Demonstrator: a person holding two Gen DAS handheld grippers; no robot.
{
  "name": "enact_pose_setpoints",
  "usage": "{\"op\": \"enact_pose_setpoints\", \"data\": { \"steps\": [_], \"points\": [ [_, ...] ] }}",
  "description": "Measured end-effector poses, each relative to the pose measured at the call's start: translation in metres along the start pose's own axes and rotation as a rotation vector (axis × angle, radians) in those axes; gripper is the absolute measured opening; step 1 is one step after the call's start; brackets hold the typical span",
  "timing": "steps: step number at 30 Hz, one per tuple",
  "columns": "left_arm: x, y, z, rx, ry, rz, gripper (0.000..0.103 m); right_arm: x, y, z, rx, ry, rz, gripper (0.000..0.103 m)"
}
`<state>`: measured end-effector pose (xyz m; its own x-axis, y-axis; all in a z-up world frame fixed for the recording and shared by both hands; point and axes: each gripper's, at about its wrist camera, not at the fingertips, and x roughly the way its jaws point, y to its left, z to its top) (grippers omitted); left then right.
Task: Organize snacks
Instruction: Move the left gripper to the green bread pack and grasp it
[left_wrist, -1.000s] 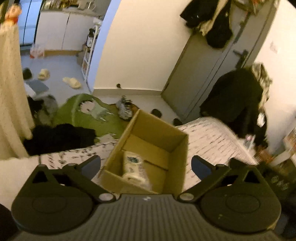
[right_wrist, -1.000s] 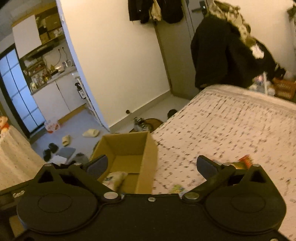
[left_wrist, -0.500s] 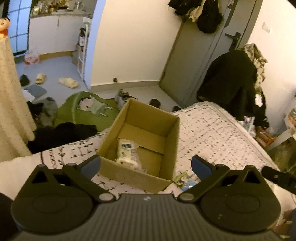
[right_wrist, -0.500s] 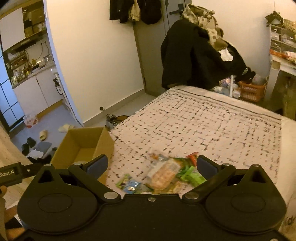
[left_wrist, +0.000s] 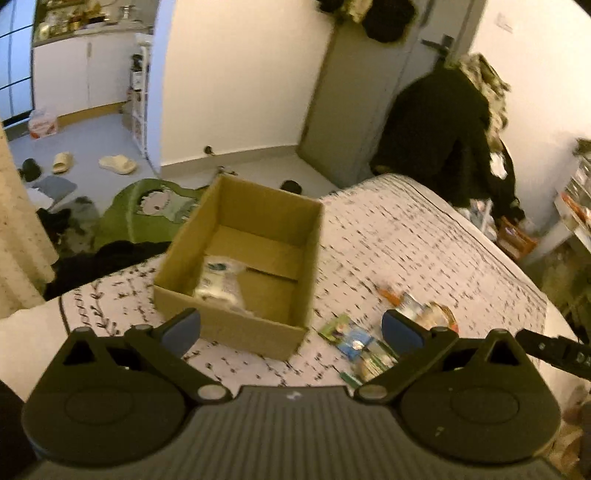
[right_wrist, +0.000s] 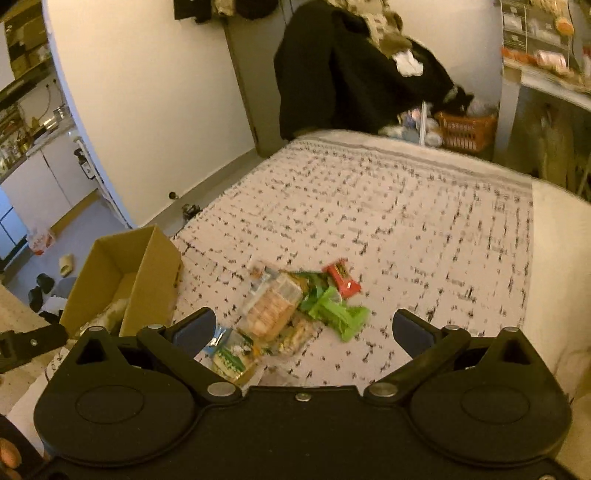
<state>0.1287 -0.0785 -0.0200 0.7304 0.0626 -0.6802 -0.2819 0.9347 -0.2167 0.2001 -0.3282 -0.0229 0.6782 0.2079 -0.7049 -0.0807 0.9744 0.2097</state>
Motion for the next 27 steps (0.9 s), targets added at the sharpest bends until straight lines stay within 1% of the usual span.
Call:
{"op": "enact_pose_setpoints", "data": {
  "steps": [3, 6, 10, 13, 17, 20, 23, 27],
  "points": [
    [0.005, -0.009, -0.005, 0.0, 0.025, -0.037, 0.103, 0.002, -0.004, -0.002, 0.014, 0.021, 0.031, 0.103],
    [0.01, -0.018, -0.011, 0.023, 0.038, -0.019, 0.103, 0.003, -0.005, -0.003, 0.013, 0.03, 0.062, 0.103],
    [0.019, -0.029, -0.018, 0.033, 0.067, -0.023, 0.103, 0.005, -0.006, -0.002, 0.03, 0.04, 0.092, 0.103],
    [0.022, -0.037, -0.022, 0.044, 0.073, -0.02, 0.103, 0.005, -0.011, 0.0, 0.047, 0.031, 0.08, 0.103],
    [0.029, -0.043, -0.026, 0.013, 0.093, -0.038, 0.103, 0.007, -0.028, 0.003, 0.1, 0.026, 0.054, 0.103],
    [0.033, -0.05, -0.029, 0.003, 0.089, -0.037, 0.103, 0.011, -0.034, 0.003, 0.096, 0.027, 0.016, 0.103],
    [0.037, -0.059, -0.034, 0.015, 0.088, -0.028, 0.103, 0.014, -0.039, 0.003, 0.095, 0.03, -0.009, 0.103],
    [0.048, -0.065, -0.041, 0.003, 0.111, -0.057, 0.102, 0.016, -0.044, 0.004, 0.102, 0.026, -0.014, 0.103]
  ]
}}
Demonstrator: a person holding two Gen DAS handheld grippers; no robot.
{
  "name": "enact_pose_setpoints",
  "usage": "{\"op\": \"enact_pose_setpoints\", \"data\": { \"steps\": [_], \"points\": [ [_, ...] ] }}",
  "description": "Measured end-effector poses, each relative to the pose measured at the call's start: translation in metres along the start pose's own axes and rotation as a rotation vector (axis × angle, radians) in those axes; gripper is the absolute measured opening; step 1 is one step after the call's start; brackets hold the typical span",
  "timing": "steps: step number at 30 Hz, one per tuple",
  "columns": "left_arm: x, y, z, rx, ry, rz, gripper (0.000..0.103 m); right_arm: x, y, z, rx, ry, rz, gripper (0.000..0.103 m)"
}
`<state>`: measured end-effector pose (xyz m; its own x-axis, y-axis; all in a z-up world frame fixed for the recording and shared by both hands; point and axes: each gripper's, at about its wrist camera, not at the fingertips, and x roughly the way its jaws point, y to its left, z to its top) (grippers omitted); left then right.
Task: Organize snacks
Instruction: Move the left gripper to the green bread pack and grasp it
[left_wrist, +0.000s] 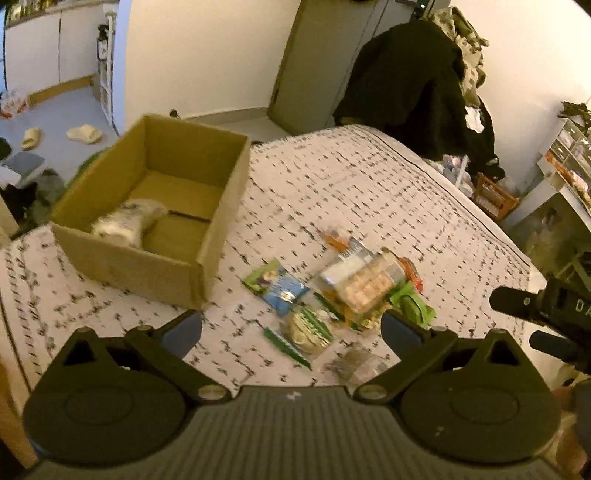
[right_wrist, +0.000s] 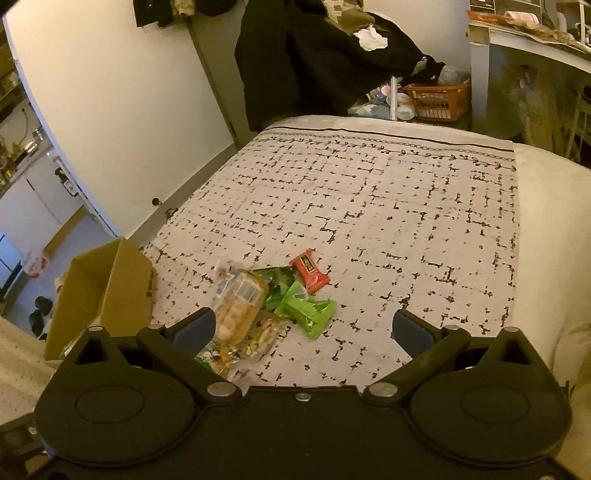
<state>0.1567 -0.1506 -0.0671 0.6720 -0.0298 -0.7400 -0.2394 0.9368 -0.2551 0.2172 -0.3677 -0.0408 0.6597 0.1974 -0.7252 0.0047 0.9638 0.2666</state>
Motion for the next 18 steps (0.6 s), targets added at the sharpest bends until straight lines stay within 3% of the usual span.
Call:
{"op": "enact_pose_setpoints", "data": {
  "steps": [11, 18],
  "points": [
    [0.034, -0.001, -0.011, -0.06, 0.035, -0.037, 0.096, 0.018, 0.001, 0.001, 0.001, 0.043, -0.008, 0.103],
    [0.059, 0.003, -0.019, -0.111, 0.039, -0.038, 0.094, 0.04, 0.007, -0.002, -0.062, 0.085, -0.024, 0.102]
  ]
}}
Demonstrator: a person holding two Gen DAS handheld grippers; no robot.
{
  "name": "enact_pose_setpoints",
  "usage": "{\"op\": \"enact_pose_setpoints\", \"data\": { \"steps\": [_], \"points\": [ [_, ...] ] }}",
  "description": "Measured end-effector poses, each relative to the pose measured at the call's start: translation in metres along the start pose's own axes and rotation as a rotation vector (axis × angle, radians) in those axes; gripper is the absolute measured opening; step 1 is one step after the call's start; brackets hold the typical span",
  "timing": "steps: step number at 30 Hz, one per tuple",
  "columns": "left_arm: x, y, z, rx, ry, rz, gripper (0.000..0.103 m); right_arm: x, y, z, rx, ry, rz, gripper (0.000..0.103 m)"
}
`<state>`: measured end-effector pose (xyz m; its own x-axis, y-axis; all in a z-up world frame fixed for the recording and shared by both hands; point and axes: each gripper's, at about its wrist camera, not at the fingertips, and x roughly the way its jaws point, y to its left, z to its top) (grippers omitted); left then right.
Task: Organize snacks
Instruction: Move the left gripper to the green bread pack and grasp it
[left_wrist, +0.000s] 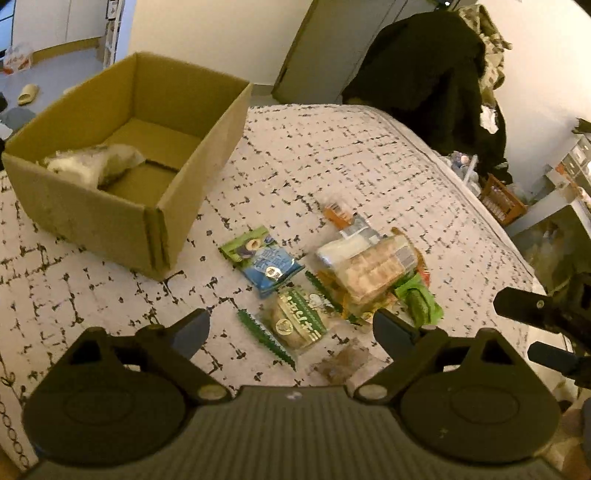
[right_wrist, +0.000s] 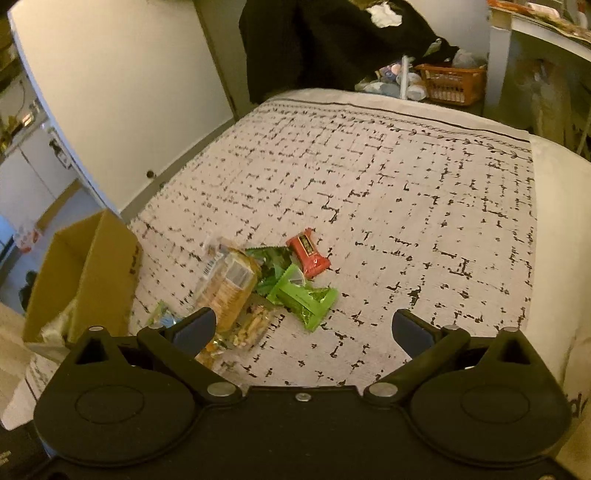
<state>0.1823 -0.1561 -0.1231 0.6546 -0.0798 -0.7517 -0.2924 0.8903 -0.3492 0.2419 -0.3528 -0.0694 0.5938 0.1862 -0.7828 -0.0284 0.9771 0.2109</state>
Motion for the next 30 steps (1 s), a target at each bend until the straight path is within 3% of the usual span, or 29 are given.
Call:
{"op": "enact_pose_setpoints", "data": {
  "steps": [8, 13, 22, 30],
  "points": [
    [0.027, -0.001, -0.001, -0.068, 0.015, 0.06, 0.094, 0.029, -0.001, -0.002, -0.083, 0.01, -0.038, 0.102],
    [0.044, -0.008, 0.001, -0.079, 0.031, 0.095, 0.094, 0.045, -0.008, -0.002, -0.07, 0.051, -0.056, 0.102],
    [0.065, -0.008, 0.004, -0.115, 0.025, 0.219, 0.095, 0.054, -0.004, 0.001, -0.081, 0.054, -0.044, 0.102],
    [0.079, -0.024, 0.007, -0.046, 0.065, 0.301, 0.095, 0.075, -0.009, -0.001, -0.087, 0.079, -0.038, 0.096]
  ]
}}
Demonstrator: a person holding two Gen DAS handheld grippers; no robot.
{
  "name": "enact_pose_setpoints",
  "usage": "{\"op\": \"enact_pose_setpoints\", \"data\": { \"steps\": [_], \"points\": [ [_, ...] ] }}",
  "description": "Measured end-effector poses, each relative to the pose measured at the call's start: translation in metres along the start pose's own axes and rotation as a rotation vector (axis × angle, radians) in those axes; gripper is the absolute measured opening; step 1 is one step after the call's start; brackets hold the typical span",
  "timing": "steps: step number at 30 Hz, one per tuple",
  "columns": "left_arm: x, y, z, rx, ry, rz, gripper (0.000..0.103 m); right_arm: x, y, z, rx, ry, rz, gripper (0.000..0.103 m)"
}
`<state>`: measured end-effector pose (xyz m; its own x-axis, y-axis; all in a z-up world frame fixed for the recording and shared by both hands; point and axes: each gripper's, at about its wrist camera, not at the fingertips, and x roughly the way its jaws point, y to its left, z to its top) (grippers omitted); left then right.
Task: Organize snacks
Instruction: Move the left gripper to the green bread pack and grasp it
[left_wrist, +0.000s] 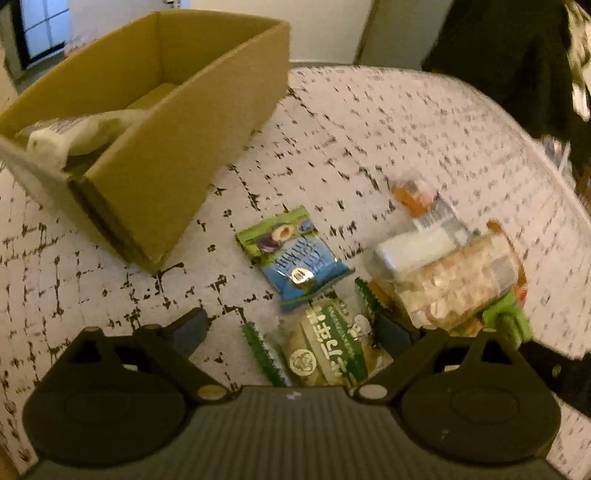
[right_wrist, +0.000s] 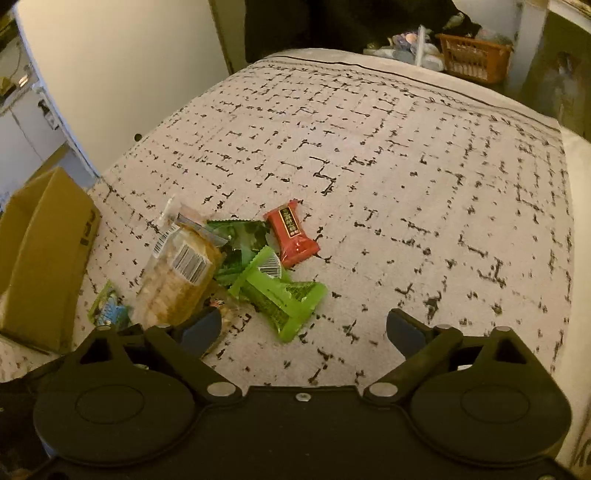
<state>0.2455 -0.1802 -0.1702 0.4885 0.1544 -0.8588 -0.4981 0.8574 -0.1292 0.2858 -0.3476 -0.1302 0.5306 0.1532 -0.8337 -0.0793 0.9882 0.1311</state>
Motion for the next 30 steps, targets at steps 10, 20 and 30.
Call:
{"op": "enact_pose_setpoints", "data": {
  "steps": [10, 20, 30],
  "points": [
    [-0.005, 0.012, 0.0, 0.035, 0.07, 0.02, 0.096, 0.018, 0.024, 0.001, -0.275, -0.031, -0.071, 0.096],
    [-0.013, 0.038, -0.005, -0.012, 0.092, 0.013, 0.096, 0.032, 0.04, -0.007, -0.438, -0.069, -0.099, 0.086],
    [-0.021, 0.057, -0.01, -0.078, 0.082, -0.005, 0.095, 0.025, 0.039, -0.008, -0.425, -0.031, -0.048, 0.042]
  ]
}}
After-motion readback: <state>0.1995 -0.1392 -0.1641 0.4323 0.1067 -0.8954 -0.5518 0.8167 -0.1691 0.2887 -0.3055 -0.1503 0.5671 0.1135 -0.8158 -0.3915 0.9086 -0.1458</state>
